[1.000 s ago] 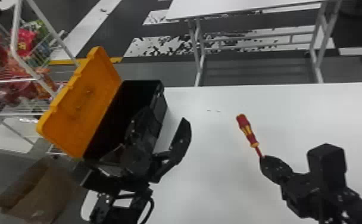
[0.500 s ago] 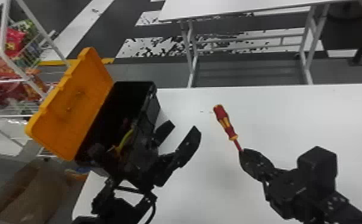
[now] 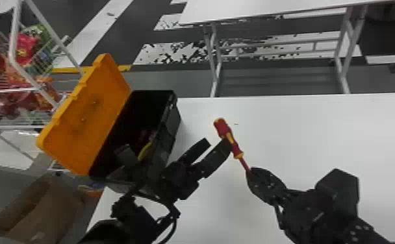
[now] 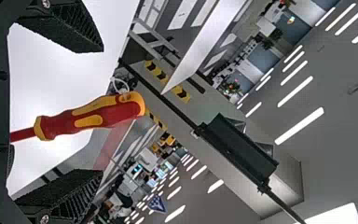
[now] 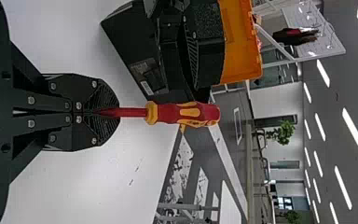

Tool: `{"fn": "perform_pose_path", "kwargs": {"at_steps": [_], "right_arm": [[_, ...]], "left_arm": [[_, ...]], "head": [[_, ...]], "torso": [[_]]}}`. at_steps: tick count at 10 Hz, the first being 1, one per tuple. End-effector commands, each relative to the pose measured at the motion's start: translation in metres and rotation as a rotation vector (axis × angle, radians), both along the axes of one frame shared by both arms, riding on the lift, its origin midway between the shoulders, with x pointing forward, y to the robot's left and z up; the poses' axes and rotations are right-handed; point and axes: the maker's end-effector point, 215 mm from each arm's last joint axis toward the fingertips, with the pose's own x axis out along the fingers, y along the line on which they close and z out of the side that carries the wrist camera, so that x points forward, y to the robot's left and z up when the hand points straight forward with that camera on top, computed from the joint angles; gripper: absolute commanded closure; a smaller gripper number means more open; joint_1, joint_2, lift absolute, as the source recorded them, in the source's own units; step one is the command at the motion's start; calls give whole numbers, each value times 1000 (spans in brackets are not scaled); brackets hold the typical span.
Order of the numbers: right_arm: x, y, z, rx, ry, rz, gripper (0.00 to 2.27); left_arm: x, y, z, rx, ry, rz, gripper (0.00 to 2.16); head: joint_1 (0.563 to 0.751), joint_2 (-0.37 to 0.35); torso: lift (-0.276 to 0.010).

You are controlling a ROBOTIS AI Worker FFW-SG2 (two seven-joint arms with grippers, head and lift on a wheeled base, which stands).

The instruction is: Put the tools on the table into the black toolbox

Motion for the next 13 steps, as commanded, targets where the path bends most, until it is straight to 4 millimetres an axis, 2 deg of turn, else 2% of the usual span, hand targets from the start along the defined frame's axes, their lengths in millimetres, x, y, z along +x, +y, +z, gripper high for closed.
{"fn": "perform_pose_path", "kwargs": {"at_steps": [1,4,5,6,8,10,11,12,13], "right_arm": [[-4,8,2,-1,-4,14,2243],[-10,15,1,-4,1,37,2243],[-10,17,2,-2,0,41,2243],[-10,18,2,-1,0,42,2243],[-10,18,1,-2,1,41,2243],[-9,17,1,-3,1,39,2243],[-9,16,1,-2,1,31,2213],[-9,16,2,0,-2,25,1983],[-8,16,9,12,-28,22,1406]], "left_arm": [[-1,-6,-2,-23,29,-23,70],[6,-7,2,-25,21,-18,73],[7,-9,2,-23,26,-24,140],[6,-13,0,-18,33,-45,424],[5,-13,-1,3,29,-50,1676],[4,-13,-1,29,18,-61,2098],[4,-12,-3,34,21,-58,2118],[4,-8,-3,36,21,-54,2118],[3,-8,-4,36,23,-54,2118]], "head": [[695,316],[695,328],[695,330],[695,332],[695,327],[695,326],[695,325],[695,325],[695,328]], "torso": [[-75],[-75],[-75],[-75],[-75],[-75],[-75],[-75],[-75]]}}
